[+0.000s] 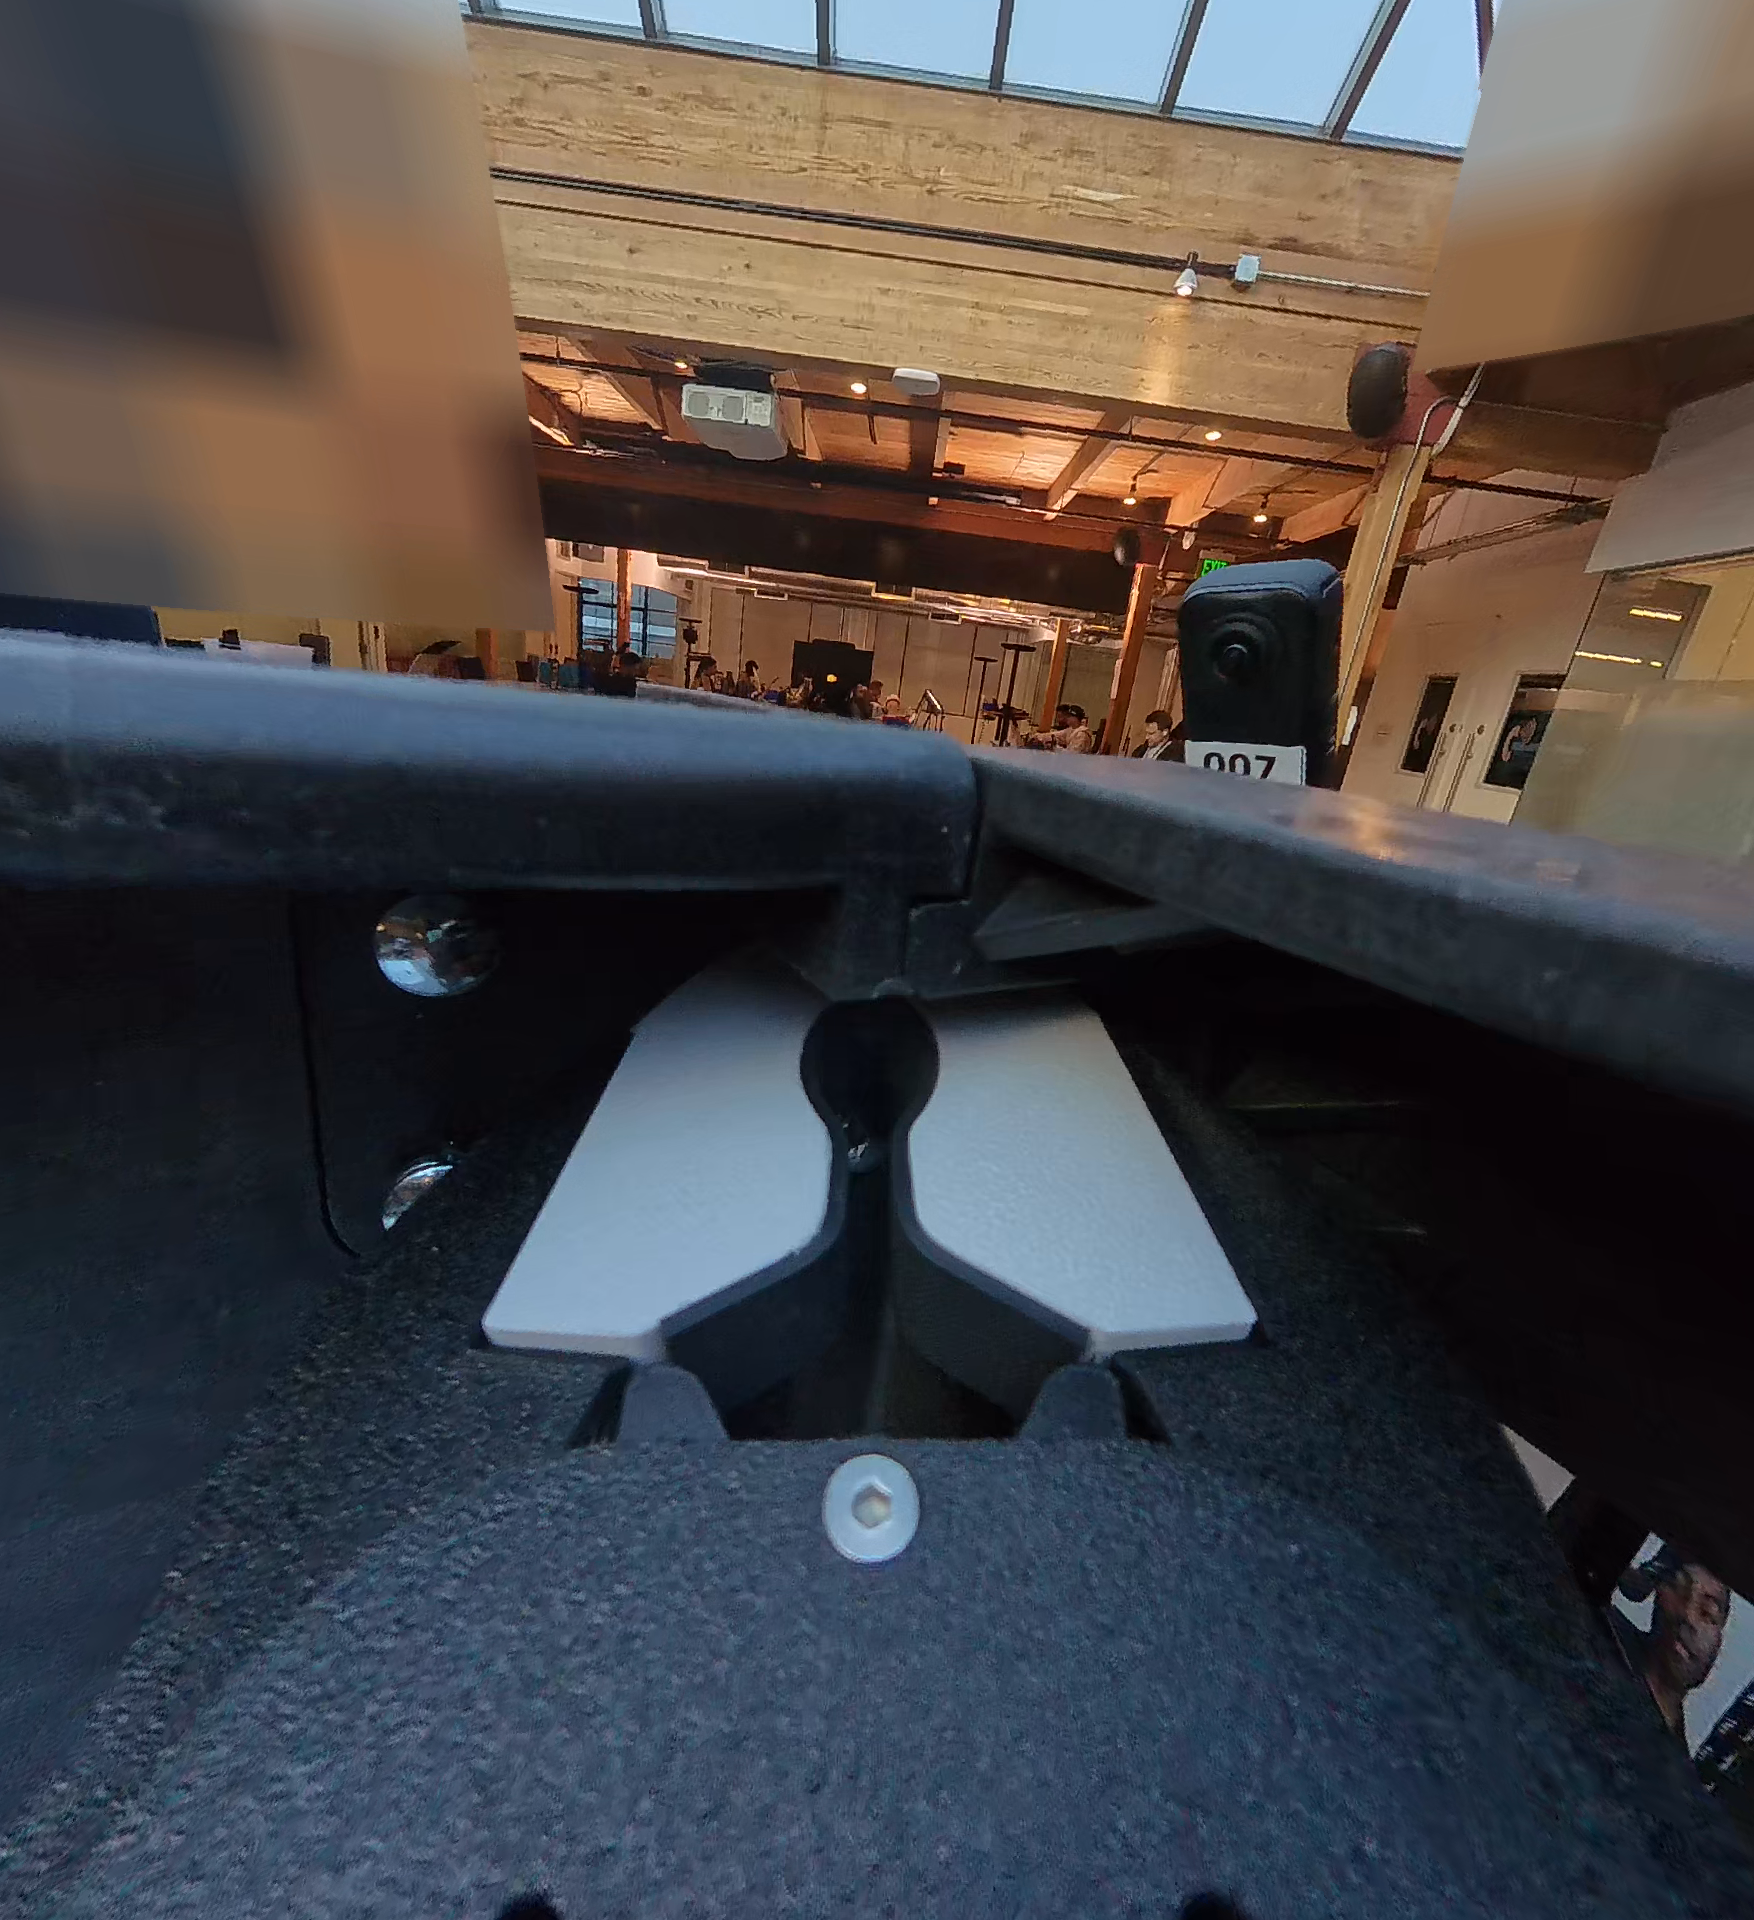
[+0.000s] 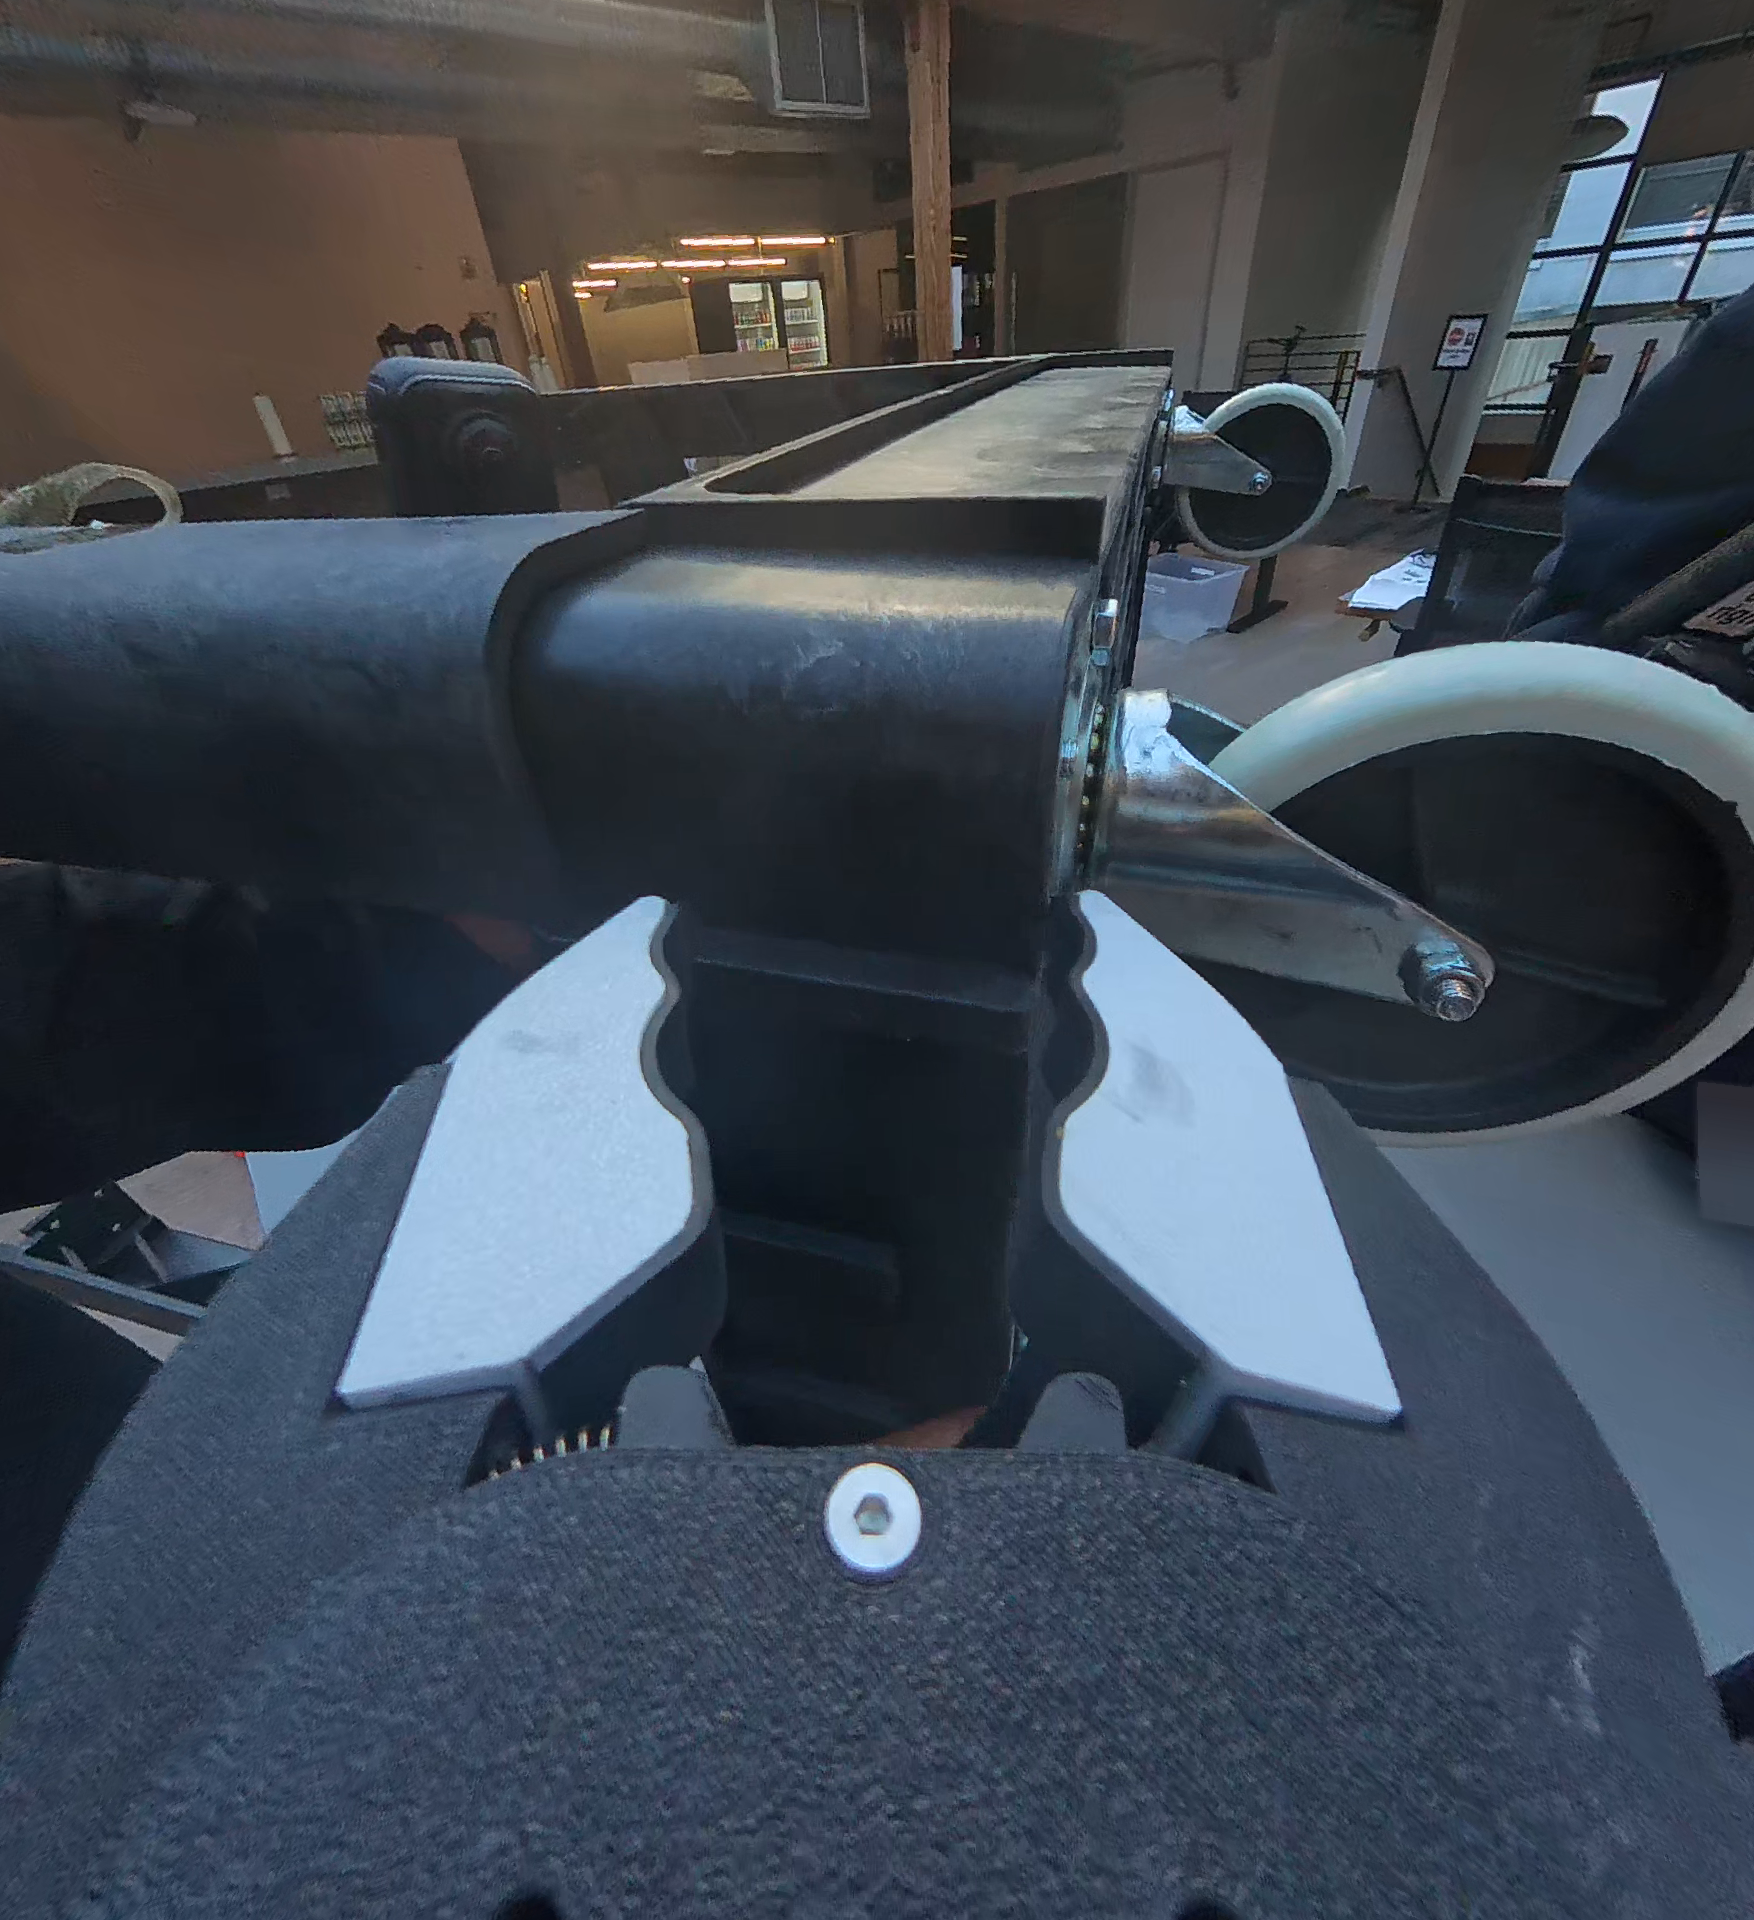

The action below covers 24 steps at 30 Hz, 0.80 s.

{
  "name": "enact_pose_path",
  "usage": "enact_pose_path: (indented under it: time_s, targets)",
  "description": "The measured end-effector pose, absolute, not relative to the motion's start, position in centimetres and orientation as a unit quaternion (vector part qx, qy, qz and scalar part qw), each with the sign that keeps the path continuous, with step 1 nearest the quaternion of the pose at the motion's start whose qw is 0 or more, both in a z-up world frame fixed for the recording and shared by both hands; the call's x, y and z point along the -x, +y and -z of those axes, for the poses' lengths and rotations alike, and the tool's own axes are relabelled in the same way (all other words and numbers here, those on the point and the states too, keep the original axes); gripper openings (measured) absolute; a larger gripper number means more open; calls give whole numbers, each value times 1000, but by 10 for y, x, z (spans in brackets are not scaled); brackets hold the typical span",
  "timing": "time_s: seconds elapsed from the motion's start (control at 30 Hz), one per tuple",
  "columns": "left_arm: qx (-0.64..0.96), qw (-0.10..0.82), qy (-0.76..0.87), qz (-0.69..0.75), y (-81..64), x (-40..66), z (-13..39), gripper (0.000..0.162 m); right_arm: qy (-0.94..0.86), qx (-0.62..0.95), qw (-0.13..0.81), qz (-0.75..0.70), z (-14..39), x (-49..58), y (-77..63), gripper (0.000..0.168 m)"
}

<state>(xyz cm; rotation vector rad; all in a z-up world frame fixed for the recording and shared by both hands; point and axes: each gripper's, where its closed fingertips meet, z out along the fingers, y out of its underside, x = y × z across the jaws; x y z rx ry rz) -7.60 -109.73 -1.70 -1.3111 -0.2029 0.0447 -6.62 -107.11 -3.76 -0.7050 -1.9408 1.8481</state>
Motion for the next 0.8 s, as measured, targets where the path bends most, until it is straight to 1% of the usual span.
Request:
enact_pose_path:
  time_s: [0.2,0.3,0.47,0.67,0.73,0.8]
  targets:
    - [610,787,-93,-21,-1097,76,17,0,-690,252,185,-653,38,65,-1074,73]
    - [612,785,-93,-24,-1097,76,17,0,-692,251,182,-652,38,64,-1076,78]
    - [612,785,-92,-23,-1098,76,17,0,-692,252,178,-652,37,63,-1076,79]
    - [611,786,-92,-20,-1097,76,17,0,-685,258,180,-657,37,65,-1075,77]
    - [612,785,-93,-20,-1097,76,17,0,-680,263,186,-658,39,67,-1070,70]
    - [614,784,-93,-19,-1097,76,17,0,-675,278,196,-655,45,72,-1063,72]
